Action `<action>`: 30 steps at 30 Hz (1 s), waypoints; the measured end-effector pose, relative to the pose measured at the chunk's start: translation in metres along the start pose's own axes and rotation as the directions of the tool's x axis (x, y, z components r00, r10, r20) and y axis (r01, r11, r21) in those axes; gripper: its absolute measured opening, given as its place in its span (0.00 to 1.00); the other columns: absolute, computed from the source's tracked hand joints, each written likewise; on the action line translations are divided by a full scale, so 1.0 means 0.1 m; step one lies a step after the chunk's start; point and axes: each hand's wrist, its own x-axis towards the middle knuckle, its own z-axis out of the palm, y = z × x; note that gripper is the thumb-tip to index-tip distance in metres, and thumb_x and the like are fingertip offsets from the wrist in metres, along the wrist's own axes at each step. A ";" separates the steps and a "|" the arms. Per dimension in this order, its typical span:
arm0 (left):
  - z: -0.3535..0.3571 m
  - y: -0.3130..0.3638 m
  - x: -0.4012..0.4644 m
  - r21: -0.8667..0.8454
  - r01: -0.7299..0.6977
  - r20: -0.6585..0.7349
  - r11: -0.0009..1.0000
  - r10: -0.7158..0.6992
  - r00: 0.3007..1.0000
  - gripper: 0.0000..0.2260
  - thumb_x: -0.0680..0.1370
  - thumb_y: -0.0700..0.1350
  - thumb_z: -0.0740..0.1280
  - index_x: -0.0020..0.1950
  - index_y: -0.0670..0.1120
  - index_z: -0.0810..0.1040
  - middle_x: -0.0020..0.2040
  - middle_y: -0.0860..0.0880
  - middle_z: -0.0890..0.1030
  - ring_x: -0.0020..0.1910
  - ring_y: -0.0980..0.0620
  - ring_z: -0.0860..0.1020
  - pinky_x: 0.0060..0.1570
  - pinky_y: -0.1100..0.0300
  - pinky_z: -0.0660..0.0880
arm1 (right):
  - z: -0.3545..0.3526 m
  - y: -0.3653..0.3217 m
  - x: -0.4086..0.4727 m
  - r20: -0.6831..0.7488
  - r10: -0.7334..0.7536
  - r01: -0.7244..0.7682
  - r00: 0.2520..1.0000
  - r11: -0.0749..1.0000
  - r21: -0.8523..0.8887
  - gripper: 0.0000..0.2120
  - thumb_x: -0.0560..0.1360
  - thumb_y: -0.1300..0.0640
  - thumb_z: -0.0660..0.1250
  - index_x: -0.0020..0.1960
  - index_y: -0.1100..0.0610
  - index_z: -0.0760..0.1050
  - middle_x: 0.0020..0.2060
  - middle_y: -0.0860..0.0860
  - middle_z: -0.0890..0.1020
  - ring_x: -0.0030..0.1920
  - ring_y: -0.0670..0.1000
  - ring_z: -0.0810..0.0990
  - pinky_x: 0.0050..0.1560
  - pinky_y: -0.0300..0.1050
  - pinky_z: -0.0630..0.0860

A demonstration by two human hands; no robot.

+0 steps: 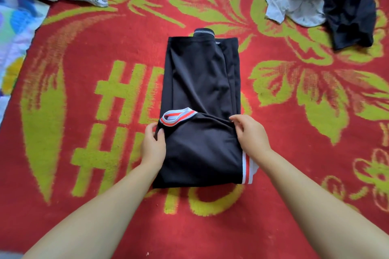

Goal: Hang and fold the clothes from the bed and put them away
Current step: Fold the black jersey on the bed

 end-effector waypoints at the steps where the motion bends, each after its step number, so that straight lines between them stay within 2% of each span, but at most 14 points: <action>1: 0.00 0.02 -0.02 0.066 -0.023 -0.058 0.998 0.027 0.998 0.17 0.80 0.41 0.61 0.69 0.41 0.68 0.61 0.41 0.76 0.62 0.40 0.73 0.62 0.51 0.68 | 0.01 -0.04 0.03 0.011 0.019 -0.019 1.000 0.997 -0.075 0.16 0.81 0.58 0.58 0.67 0.53 0.73 0.64 0.50 0.77 0.66 0.53 0.72 0.68 0.54 0.63; 3: 0.00 0.08 -0.10 0.334 -0.256 -0.091 0.907 0.301 0.949 0.23 0.79 0.43 0.61 0.73 0.40 0.64 0.69 0.39 0.70 0.70 0.40 0.67 0.70 0.44 0.59 | 0.03 -0.18 0.00 -0.068 -0.058 0.040 0.996 0.971 -0.235 0.19 0.80 0.56 0.57 0.71 0.53 0.68 0.70 0.49 0.70 0.73 0.52 0.64 0.72 0.64 0.50; 5: 0.08 0.10 -0.26 0.529 -0.582 0.155 0.618 0.603 0.782 0.25 0.78 0.49 0.58 0.74 0.42 0.65 0.73 0.41 0.66 0.73 0.41 0.64 0.69 0.36 0.55 | 0.15 -0.38 -0.21 -0.091 -0.263 0.220 0.960 0.917 -0.333 0.22 0.77 0.54 0.57 0.71 0.53 0.68 0.72 0.51 0.68 0.75 0.55 0.61 0.70 0.70 0.46; 7: 0.20 0.04 -0.35 0.597 -0.719 0.417 0.356 0.628 0.657 0.27 0.77 0.55 0.55 0.74 0.46 0.67 0.74 0.43 0.65 0.73 0.42 0.64 0.65 0.29 0.58 | 0.36 -0.43 -0.51 0.056 -0.354 0.345 0.934 0.847 -0.405 0.24 0.76 0.49 0.56 0.72 0.51 0.67 0.74 0.53 0.65 0.76 0.58 0.58 0.68 0.73 0.45; 9: 0.26 -0.04 -0.30 0.642 -0.675 0.501 0.365 0.466 0.729 0.27 0.77 0.59 0.54 0.75 0.50 0.64 0.77 0.44 0.60 0.75 0.44 0.59 0.66 0.29 0.55 | 0.48 -0.26 -0.64 0.209 -0.234 0.308 0.950 0.819 -0.484 0.26 0.77 0.44 0.54 0.73 0.48 0.66 0.76 0.54 0.61 0.76 0.60 0.56 0.67 0.76 0.48; 11: 0.30 -0.20 -0.10 0.709 -0.590 0.463 0.386 0.375 0.803 0.29 0.79 0.62 0.52 0.78 0.55 0.51 0.79 0.47 0.46 0.78 0.48 0.47 0.67 0.30 0.44 | 0.56 0.04 -0.58 0.278 -0.078 0.217 0.958 0.827 -0.519 0.27 0.78 0.40 0.51 0.76 0.44 0.58 0.77 0.53 0.53 0.77 0.62 0.48 0.67 0.77 0.45; 14: 0.34 -0.39 0.11 0.749 -0.577 0.482 0.327 0.329 0.812 0.30 0.77 0.66 0.43 0.73 0.60 0.33 0.74 0.50 0.29 0.73 0.54 0.29 0.66 0.32 0.33 | 0.63 0.22 -0.44 0.348 -0.033 0.216 0.937 0.839 -0.500 0.29 0.78 0.38 0.45 0.77 0.44 0.55 0.78 0.52 0.52 0.76 0.62 0.43 0.67 0.76 0.43; 18: 0.33 -0.27 0.08 0.749 -0.587 0.524 0.307 0.267 0.809 0.31 0.76 0.66 0.42 0.71 0.59 0.29 0.73 0.48 0.26 0.71 0.52 0.26 0.63 0.32 0.29 | 0.62 0.20 -0.42 0.390 -0.028 0.239 0.920 0.831 -0.503 0.30 0.78 0.36 0.42 0.78 0.43 0.44 0.78 0.51 0.41 0.73 0.60 0.30 0.67 0.75 0.36; 20: 0.22 -0.15 -0.07 0.700 -0.664 0.571 0.262 0.353 0.741 0.33 0.77 0.65 0.48 0.77 0.53 0.44 0.78 0.43 0.40 0.76 0.48 0.37 0.67 0.30 0.39 | 0.48 0.14 -0.50 0.404 -0.090 0.301 0.910 0.815 -0.495 0.32 0.77 0.35 0.44 0.78 0.45 0.48 0.78 0.54 0.46 0.75 0.63 0.38 0.67 0.77 0.42; 22: 0.06 -0.15 -0.29 0.544 -0.817 0.688 0.189 0.457 0.564 0.35 0.75 0.64 0.54 0.77 0.48 0.59 0.77 0.40 0.54 0.77 0.45 0.51 0.68 0.30 0.51 | 0.36 0.11 -0.69 0.436 -0.223 0.432 0.872 0.769 -0.471 0.36 0.72 0.34 0.54 0.76 0.48 0.60 0.76 0.58 0.58 0.75 0.67 0.53 0.64 0.79 0.54; 24: -0.08 -0.30 -0.53 0.427 -0.898 0.799 0.108 0.421 0.430 0.39 0.70 0.64 0.62 0.76 0.47 0.62 0.76 0.38 0.58 0.76 0.42 0.57 0.67 0.31 0.58 | 0.33 0.14 -0.92 0.511 -0.278 0.534 0.814 0.705 -0.466 0.42 0.63 0.36 0.68 0.75 0.48 0.63 0.75 0.59 0.62 0.73 0.68 0.60 0.61 0.79 0.57; 27: -0.16 -0.42 -0.66 0.521 -0.841 0.809 0.144 0.231 0.541 0.45 0.66 0.46 0.71 0.79 0.49 0.51 0.77 0.36 0.53 0.76 0.39 0.49 0.68 0.32 0.57 | 0.32 0.18 -1.01 0.512 -0.165 0.462 0.843 0.710 -0.532 0.48 0.52 0.53 0.79 0.71 0.48 0.69 0.71 0.57 0.69 0.69 0.69 0.67 0.58 0.78 0.64; 29: -0.11 -0.41 -0.59 0.576 -0.805 0.790 0.140 0.158 0.593 0.46 0.71 0.31 0.60 0.75 0.53 0.32 0.77 0.39 0.35 0.72 0.40 0.29 0.71 0.37 0.42 | 0.34 0.12 -0.91 0.462 -0.088 0.368 0.882 0.741 -0.561 0.49 0.54 0.60 0.79 0.73 0.47 0.67 0.72 0.56 0.68 0.69 0.71 0.66 0.59 0.76 0.66; 30: -0.09 -0.34 -0.56 0.577 -0.803 0.797 0.151 0.113 0.594 0.45 0.72 0.28 0.56 0.75 0.54 0.30 0.76 0.40 0.31 0.71 0.41 0.27 0.72 0.39 0.39 | 0.36 0.08 -0.85 0.449 -0.073 0.348 0.891 0.744 -0.570 0.48 0.61 0.60 0.76 0.76 0.45 0.59 0.76 0.55 0.61 0.72 0.72 0.59 0.64 0.75 0.61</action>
